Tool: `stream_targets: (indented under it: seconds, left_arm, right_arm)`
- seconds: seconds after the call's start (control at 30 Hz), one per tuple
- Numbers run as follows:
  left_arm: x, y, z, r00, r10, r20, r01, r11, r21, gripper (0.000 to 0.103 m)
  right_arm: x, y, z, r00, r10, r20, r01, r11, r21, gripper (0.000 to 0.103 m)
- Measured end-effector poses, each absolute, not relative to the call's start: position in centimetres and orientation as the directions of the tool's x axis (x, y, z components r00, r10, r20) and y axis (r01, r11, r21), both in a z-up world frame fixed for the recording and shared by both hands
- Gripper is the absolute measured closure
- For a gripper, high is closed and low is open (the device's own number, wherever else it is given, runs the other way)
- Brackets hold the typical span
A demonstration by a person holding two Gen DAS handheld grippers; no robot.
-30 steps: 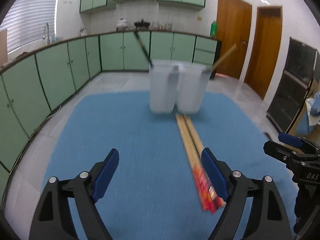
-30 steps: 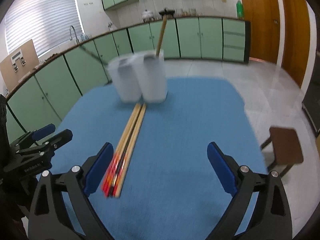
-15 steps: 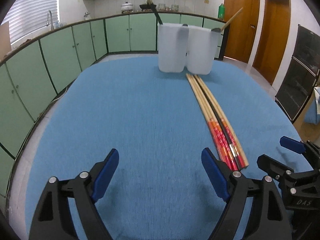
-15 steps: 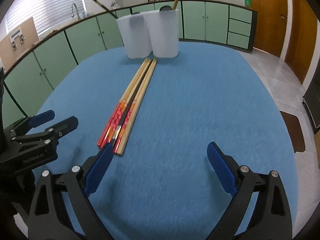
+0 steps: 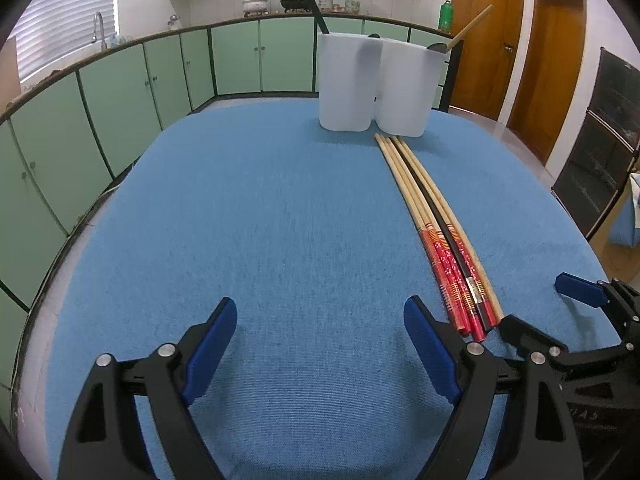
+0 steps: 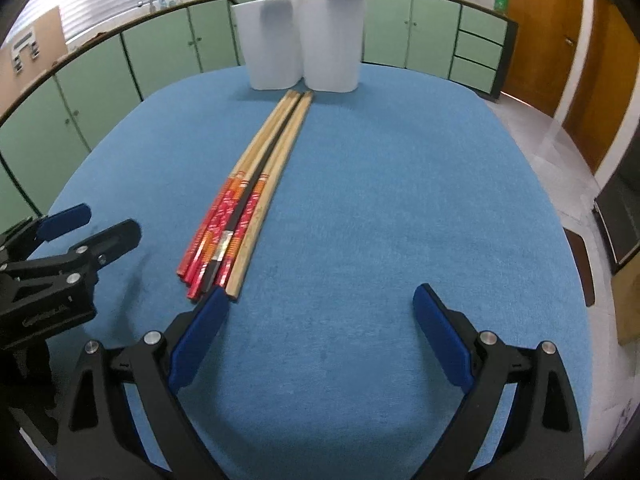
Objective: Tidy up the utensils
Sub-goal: 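Move both open tools back over the chopstick bundle, then grasp a plain wooden chopstick tip with the right tool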
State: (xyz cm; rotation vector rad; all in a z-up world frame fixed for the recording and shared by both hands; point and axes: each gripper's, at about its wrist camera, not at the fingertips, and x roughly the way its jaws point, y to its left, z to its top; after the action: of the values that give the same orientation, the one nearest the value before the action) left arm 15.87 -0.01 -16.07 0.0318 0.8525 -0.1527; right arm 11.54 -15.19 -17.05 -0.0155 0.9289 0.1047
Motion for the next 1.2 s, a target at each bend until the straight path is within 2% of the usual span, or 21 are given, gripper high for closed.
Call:
stream_targets:
  seconds: [0.13, 0.27, 0.33, 0.43, 0.6, 0.7, 0.8, 0.87, 0.93, 1.1, 1.2]
  left_arm:
    - [16.1, 0.2, -16.1, 0.644, -0.122, -0.755, 0.142, 0.989, -0.039, 0.019]
    - [16.2, 0.2, -16.2, 0.641, -0.120, -0.758, 0.143, 0.989, -0.036, 0.019]
    - [16.3, 0.2, -16.1, 0.643, -0.119, -0.757, 0.141, 0.989, -0.035, 0.019]
    - [16.2, 0.4, -16.1, 0.647, -0.118, -0.753, 0.134, 0.990, -0.040, 0.019]
    - [16.3, 0.4, -16.3, 0.644, -0.117, -0.756, 0.131, 0.991, -0.041, 0.019]
    - [16.3, 0.4, -16.2, 0.643, -0.116, -0.757, 0.132, 0.990, -0.040, 0.019]
    - [16.4, 0.3, -16.2, 0.642, -0.115, -0.758, 0.134, 0.990, -0.037, 0.019]
    - [16.4, 0.1, -16.3, 0.642, -0.114, -0.758, 0.140, 0.990, -0.031, 0.019]
    - [16.2, -0.1, -16.2, 0.645, -0.113, -0.756, 0.146, 0.989, -0.023, 0.019]
    - [16.0, -0.5, -16.3, 0.640, -0.118, -0.759, 0.156, 0.988, -0.022, 0.019]
    - [15.9, -1.0, -16.4, 0.631, -0.131, -0.764, 0.171, 0.985, -0.028, 0.019]
  right_arm:
    - [11.3, -16.2, -16.9, 0.605, 0.031, -0.796, -0.048, 0.999, 0.002, 0.012]
    - [10.9, -16.3, -16.5, 0.619, 0.090, -0.780, -0.077, 0.996, 0.054, 0.014]
    - [11.0, -15.8, -16.5, 0.615, 0.118, -0.780, -0.103, 0.992, 0.069, 0.027]
    - [11.3, -14.7, -16.9, 0.597, 0.146, -0.789, -0.134, 0.988, 0.082, 0.035]
    - [11.7, -13.6, -17.0, 0.604, 0.108, -0.790, -0.148, 0.989, 0.022, 0.050]
    - [11.5, -13.9, -16.8, 0.608, 0.096, -0.788, -0.141, 0.990, 0.012, 0.055]
    - [11.3, -14.3, -16.8, 0.606, 0.113, -0.788, -0.138, 0.990, 0.035, 0.055]
    - [11.3, -14.1, -16.8, 0.606, 0.122, -0.786, -0.146, 0.988, 0.041, 0.060]
    - [11.4, -13.9, -16.8, 0.606, 0.137, -0.784, -0.162, 0.986, 0.048, 0.074]
    - [11.5, -14.2, -16.7, 0.606, 0.167, -0.778, -0.161, 0.983, 0.086, 0.097]
    - [11.4, -14.7, -16.7, 0.606, 0.173, -0.776, -0.150, 0.983, 0.103, 0.097]
